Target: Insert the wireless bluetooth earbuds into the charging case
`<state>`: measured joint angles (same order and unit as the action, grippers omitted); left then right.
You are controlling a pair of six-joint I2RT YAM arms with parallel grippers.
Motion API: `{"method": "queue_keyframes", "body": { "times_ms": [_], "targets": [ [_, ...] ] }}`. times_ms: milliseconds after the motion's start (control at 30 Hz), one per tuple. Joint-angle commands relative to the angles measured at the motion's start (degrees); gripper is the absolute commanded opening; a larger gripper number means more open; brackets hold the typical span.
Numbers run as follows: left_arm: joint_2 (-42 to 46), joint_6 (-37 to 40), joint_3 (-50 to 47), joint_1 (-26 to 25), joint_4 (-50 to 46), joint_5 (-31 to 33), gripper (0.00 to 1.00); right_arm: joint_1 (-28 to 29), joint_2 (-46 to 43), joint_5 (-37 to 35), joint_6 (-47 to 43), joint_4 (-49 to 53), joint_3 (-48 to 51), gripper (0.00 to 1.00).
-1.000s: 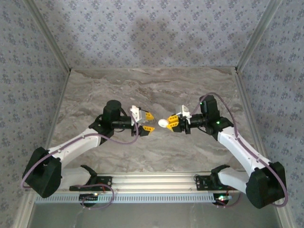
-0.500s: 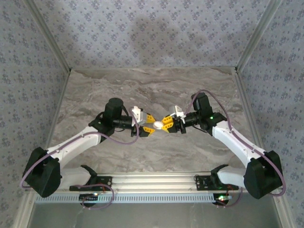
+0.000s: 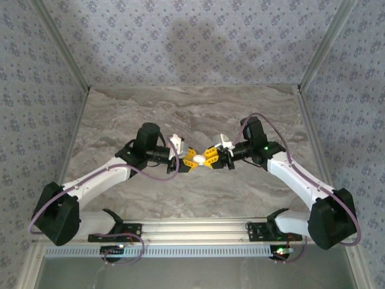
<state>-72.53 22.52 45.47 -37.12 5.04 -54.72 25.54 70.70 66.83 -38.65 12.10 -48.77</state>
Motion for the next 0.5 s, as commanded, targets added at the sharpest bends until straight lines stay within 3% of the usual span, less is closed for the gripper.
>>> {"method": "queue_keyframes", "body": {
  "times_ms": [0,167,233,300,467],
  "targets": [
    [0.38,0.77,1.99,-0.23,-0.62,-2.67,0.32,0.27,0.92,1.29,-1.29,1.26,-1.98,0.19],
    [0.55,1.86,2.53,-0.23,-2.82,-1.32,0.22,0.32,1.11,0.81,-1.35,1.97,-2.29,0.20],
    [0.74,3.63,3.57,-0.33,-6.62,2.29,0.20,0.26,0.52,-1.15,-0.89,2.63,-2.44,0.28],
    [0.98,5.48,4.88,-0.66,-11.39,9.22,0.18,0.16,-0.81,-5.52,1.54,3.02,-2.17,0.38],
    [2.60,8.05,5.85,-1.45,-16.83,19.19,0.18,1.01,-5.98,-18.26,5.61,0.34,0.89,0.46]
  ]
}}
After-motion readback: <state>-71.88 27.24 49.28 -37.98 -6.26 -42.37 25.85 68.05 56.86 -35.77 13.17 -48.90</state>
